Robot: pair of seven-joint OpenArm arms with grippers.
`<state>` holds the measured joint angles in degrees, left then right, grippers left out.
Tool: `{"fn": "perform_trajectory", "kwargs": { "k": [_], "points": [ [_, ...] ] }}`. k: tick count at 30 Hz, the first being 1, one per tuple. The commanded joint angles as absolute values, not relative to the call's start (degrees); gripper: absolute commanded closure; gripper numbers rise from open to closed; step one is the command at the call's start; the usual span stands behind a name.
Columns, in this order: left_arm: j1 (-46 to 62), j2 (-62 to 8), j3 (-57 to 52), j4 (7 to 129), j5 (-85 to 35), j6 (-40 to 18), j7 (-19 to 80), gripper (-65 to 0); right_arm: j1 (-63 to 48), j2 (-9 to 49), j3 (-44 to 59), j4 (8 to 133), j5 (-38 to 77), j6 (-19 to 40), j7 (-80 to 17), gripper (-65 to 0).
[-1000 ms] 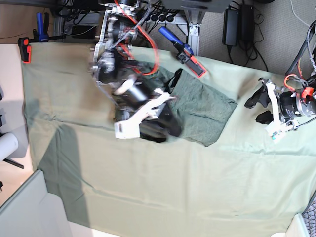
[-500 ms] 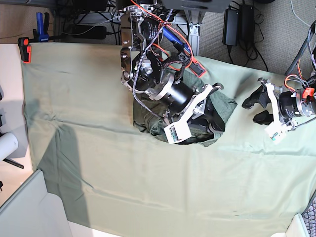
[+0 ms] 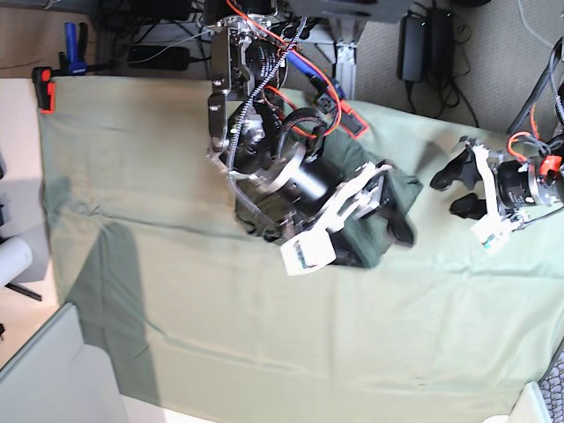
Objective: Fold the T-shirt properly
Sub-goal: 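Carry the collar end with the right gripper over onto the folded stack, then press and tuck the stacked shirt with the right gripper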
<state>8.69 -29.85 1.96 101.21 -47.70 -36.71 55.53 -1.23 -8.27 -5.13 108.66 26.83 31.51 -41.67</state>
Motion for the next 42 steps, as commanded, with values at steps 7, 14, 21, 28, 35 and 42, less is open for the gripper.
{"fn": "perform_trajectory", "kwargs": {
  "k": [7, 14, 21, 28, 35, 42],
  "points": [
    [11.0, -30.4, 1.7, 102.0, -49.1, -38.0, 53.8, -39.7, -1.0, -5.4, -4.1, 112.0, 33.9, 32.0, -42.9, -38.8],
    [11.3, -30.5, 1.6, 102.0, -49.1, -38.1, 53.8, -39.7, -1.7, -5.6, -13.6, 112.0, 30.3, 31.9, -42.9, -38.8],
    [12.6, -30.5, 1.7, 102.0, -50.9, -38.3, 54.2, -39.7, -1.8, -3.8, -10.0, 112.0, 18.8, 31.9, -43.9, -38.8],
    [14.7, -30.5, 1.6, 102.0, -51.5, -38.8, 54.3, -39.7, -3.1, 2.8, -7.5, 112.0, 17.8, 31.7, -46.4, -38.8],
    [14.9, -30.5, 1.6, 102.0, -51.7, -38.8, 54.2, -39.7, -8.0, 5.7, -7.5, 111.9, 15.3, 31.7, -45.7, -38.6],
    [14.9, -30.3, 1.6, 102.0, -51.7, -38.9, 54.2, -39.7, -10.0, 5.9, -7.5, 111.8, 12.5, 31.7, -41.6, -38.5]
  ]
}}
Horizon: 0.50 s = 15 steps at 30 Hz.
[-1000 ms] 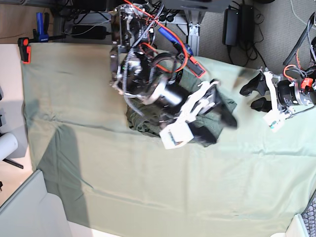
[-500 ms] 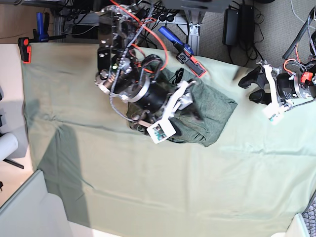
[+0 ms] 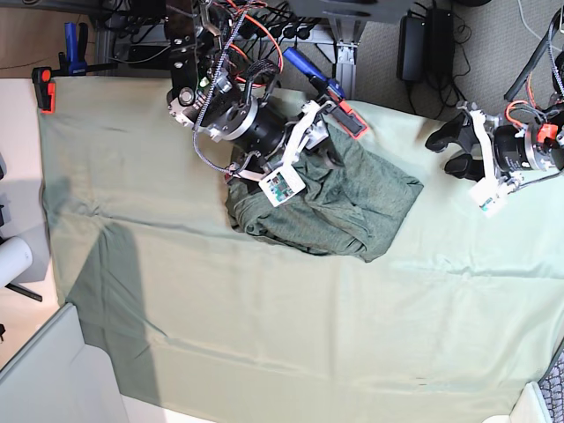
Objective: Fold the T-shirt properly
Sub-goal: 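Press and tuck the stacked shirt with the right gripper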
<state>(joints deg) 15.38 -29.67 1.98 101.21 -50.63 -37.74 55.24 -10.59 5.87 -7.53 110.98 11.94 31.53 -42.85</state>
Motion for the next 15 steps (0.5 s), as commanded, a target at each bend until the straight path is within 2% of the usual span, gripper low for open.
{"fn": "perform_trajectory", "kwargs": {
  "k": [1, 9, 15],
  "points": [
    [14.9, -30.3, 1.6, 102.0, -51.7, -38.8, 54.2, -39.7, -10.0, 5.9, -7.5, 111.6, 12.3, 31.7, -41.3, -37.7],
    [14.9, -30.3, 1.6, 102.0, -51.7, -38.8, 54.2, -39.7, -10.0, 5.9, -7.5, 108.9, 10.9, 31.7, -38.3, 0.0],
    [14.9, -30.3, 1.6, 102.0, -51.7, -38.8, 54.2, -39.7, -9.8, 5.8, -7.9, 109.0, 14.6, 31.7, -33.8, 0.0]
  ]
}}
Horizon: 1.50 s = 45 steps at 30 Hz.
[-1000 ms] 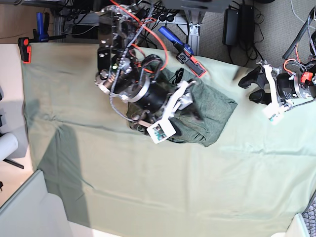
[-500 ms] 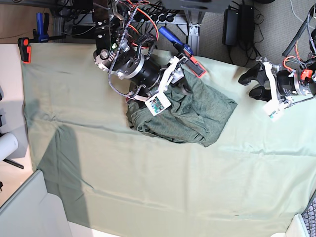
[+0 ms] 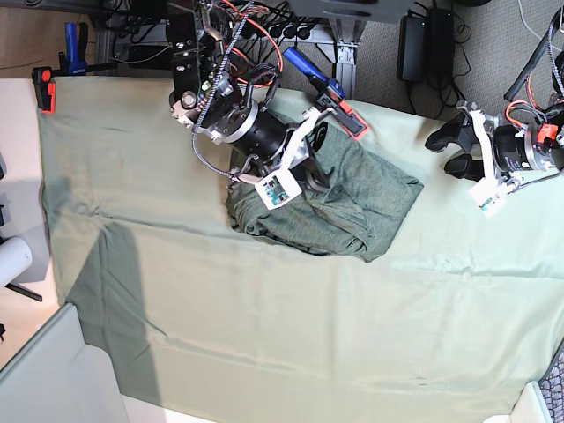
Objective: Fold the T-shirt properly
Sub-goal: 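Press and tuck the stacked shirt with the right gripper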
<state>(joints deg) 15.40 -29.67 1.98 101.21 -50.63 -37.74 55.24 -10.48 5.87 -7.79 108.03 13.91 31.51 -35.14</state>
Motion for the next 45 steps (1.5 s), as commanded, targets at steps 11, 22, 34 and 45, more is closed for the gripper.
{"fn": "perform_trajectory", "kwargs": {
  "k": [11, 22, 34, 45],
  "points": [
    [14.9, -30.4, 1.6, 102.0, -51.6, -38.9, 54.3, -39.7, -3.4, 0.9, -19.5, 109.0, 10.2, 31.7, -40.7, 0.0],
    [15.0, -30.4, 1.6, 102.0, -51.6, -38.9, 54.3, -39.7, -1.7, 1.0, -14.5, 116.5, 4.0, 30.3, -46.5, -37.3],
    [14.9, -30.3, 1.6, 102.0, -51.7, -38.9, 53.8, -39.7, -1.8, 4.9, -12.6, 106.8, 2.3, 30.2, -46.3, -37.3],
    [14.9, -30.3, 1.6, 102.0, -51.7, -38.9, 53.8, -39.7, -1.6, 4.9, -12.8, 102.2, 4.9, 30.2, -44.9, -4.1]
  ]
}}
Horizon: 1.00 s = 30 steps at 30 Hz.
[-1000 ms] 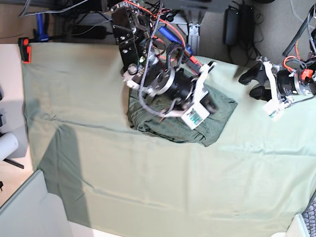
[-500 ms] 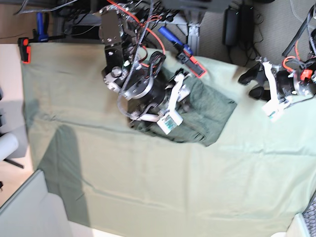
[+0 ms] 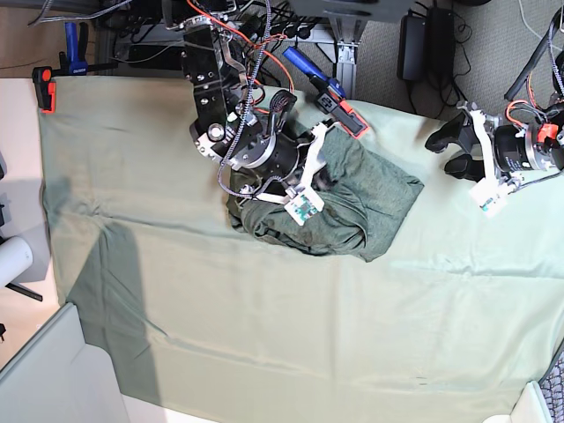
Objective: Fold the T-shirt properly
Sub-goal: 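Press and tuck the stacked shirt with the right gripper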
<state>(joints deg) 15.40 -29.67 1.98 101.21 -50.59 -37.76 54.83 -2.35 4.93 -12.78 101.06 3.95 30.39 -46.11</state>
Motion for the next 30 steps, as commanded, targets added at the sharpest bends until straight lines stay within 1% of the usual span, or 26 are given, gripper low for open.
{"fn": "perform_trajectory", "kwargs": {
  "k": [1, 6, 10, 16, 20, 26, 29, 30],
  "points": [
    [14.9, -30.3, 1.6, 102.0, -51.7, -38.9, 53.8, -39.7, -1.6, 4.9, -12.8, 102.6, 5.9, 30.2, -45.1, 0.0],
    [14.9, -30.3, 1.6, 102.0, -51.7, -38.9, 53.8, -39.7, -1.6, 4.3, -12.9, 105.5, 11.0, 30.2, -45.2, 0.0],
    [14.9, -30.3, 1.6, 102.0, -51.7, -38.9, 53.8, -39.7, -1.6, 2.8, -14.7, 108.8, 12.5, 30.3, -45.2, 0.0],
    [14.9, -30.3, 1.6, 102.0, -51.7, -38.9, 53.8, -39.7, -0.5, 1.7, -22.0, 111.1, 12.3, 30.2, -45.0, 0.0],
    [14.9, -30.3, 1.6, 102.0, -51.6, -38.9, 53.8, -39.7, -0.4, 1.7, -26.5, 111.1, 9.7, 30.2, -45.1, 0.0],
    [14.9, -30.3, 1.6, 102.0, -51.6, -38.9, 53.8, -39.7, -0.5, 1.8, -28.6, 111.0, 7.7, 30.2, -45.0, -0.2],
    [14.9, -30.4, 1.6, 102.0, -51.7, -38.9, 53.8, -39.5, -0.7, 1.7, -28.6, 110.9, 8.1, 30.2, -44.9, -27.8],
    [14.9, -30.4, 1.6, 102.0, -51.6, -39.4, 53.8, -39.3, -0.7, 1.7, -28.6, 110.9, 8.5, 30.2, -44.8, -34.2]
  ]
}}
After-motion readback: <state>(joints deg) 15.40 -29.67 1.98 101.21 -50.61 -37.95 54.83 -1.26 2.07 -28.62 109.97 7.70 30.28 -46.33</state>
